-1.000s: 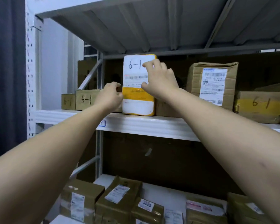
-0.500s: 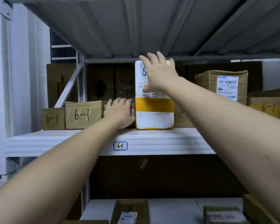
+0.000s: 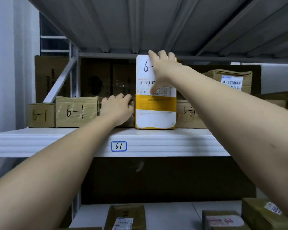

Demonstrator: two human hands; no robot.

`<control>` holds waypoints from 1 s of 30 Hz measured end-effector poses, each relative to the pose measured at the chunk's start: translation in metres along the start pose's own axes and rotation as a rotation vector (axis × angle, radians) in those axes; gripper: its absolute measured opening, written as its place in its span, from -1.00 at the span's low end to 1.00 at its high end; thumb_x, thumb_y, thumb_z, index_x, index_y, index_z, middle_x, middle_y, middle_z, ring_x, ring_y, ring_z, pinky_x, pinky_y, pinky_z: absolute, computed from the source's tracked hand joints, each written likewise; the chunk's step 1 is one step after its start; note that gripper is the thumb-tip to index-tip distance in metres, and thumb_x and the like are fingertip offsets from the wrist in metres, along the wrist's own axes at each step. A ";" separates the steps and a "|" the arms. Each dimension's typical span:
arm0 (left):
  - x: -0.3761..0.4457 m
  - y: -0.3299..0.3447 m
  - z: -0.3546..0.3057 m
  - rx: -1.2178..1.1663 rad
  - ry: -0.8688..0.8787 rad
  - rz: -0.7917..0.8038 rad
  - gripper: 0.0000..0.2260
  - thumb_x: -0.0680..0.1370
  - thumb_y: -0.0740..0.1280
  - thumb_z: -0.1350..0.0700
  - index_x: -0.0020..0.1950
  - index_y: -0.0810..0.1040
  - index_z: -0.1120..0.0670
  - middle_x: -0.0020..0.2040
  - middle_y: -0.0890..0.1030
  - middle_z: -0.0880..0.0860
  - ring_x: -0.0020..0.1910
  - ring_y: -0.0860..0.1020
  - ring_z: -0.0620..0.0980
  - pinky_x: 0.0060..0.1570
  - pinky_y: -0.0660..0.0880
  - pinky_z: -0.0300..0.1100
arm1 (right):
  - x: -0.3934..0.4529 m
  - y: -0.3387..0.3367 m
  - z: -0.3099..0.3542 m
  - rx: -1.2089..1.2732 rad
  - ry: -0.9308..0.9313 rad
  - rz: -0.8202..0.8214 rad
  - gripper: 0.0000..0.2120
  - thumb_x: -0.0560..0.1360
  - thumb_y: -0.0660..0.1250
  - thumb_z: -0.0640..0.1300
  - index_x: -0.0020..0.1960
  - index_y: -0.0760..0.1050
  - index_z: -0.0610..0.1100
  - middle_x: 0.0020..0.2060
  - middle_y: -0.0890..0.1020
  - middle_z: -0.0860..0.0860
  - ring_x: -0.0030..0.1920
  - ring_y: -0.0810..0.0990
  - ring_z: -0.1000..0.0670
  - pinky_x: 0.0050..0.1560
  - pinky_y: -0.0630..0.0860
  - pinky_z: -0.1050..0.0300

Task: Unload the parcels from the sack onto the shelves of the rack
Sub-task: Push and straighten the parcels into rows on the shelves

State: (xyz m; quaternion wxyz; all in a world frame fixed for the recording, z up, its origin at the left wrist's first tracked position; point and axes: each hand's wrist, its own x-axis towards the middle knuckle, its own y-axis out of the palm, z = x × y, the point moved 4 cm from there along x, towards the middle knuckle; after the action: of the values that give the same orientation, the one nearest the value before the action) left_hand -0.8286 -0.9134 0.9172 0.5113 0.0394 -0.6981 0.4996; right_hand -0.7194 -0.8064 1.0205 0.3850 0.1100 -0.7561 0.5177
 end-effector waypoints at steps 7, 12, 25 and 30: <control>0.001 0.005 0.000 0.013 0.011 -0.092 -0.71 0.60 0.06 0.01 0.27 0.41 0.01 0.19 0.50 0.08 0.20 0.43 0.19 0.15 0.28 0.04 | 0.010 0.011 -0.003 -0.003 -0.023 -0.026 0.19 0.23 0.61 0.09 0.56 -0.12 -0.06 0.46 0.13 -0.14 0.46 0.11 -0.24 0.27 0.40 -0.21; 0.002 0.007 0.002 -0.008 0.016 -0.101 -0.70 0.60 0.06 0.02 0.28 0.42 -0.02 0.20 0.50 0.07 0.20 0.43 0.17 0.16 0.26 0.04 | 0.017 0.019 -0.005 0.009 -0.030 -0.033 0.18 0.22 0.61 0.09 0.56 -0.11 -0.05 0.46 0.14 -0.13 0.46 0.11 -0.23 0.26 0.42 -0.21; 0.001 0.006 0.006 -0.063 0.027 -0.109 -0.65 0.61 0.06 0.07 0.36 0.41 -0.11 0.27 0.49 0.03 0.25 0.41 0.13 0.23 0.23 0.00 | 0.025 0.029 -0.007 -0.001 -0.044 -0.064 0.19 0.23 0.60 0.10 0.56 -0.13 -0.05 0.47 0.13 -0.12 0.47 0.09 -0.23 0.28 0.40 -0.22; -0.001 0.009 0.005 -0.063 0.033 -0.092 -0.62 0.59 0.07 0.09 0.40 0.37 -0.11 0.32 0.47 0.02 0.29 0.39 0.10 0.27 0.21 -0.02 | 0.024 0.031 -0.007 -0.005 -0.051 -0.073 0.19 0.24 0.59 0.11 0.57 -0.14 -0.05 0.49 0.11 -0.12 0.49 0.06 -0.23 0.34 0.36 -0.24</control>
State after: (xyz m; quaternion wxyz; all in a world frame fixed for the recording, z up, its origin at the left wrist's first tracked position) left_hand -0.8369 -0.9132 0.9103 0.5461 0.0474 -0.7025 0.4540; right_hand -0.7500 -0.7807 1.0166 0.3844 0.1498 -0.7624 0.4986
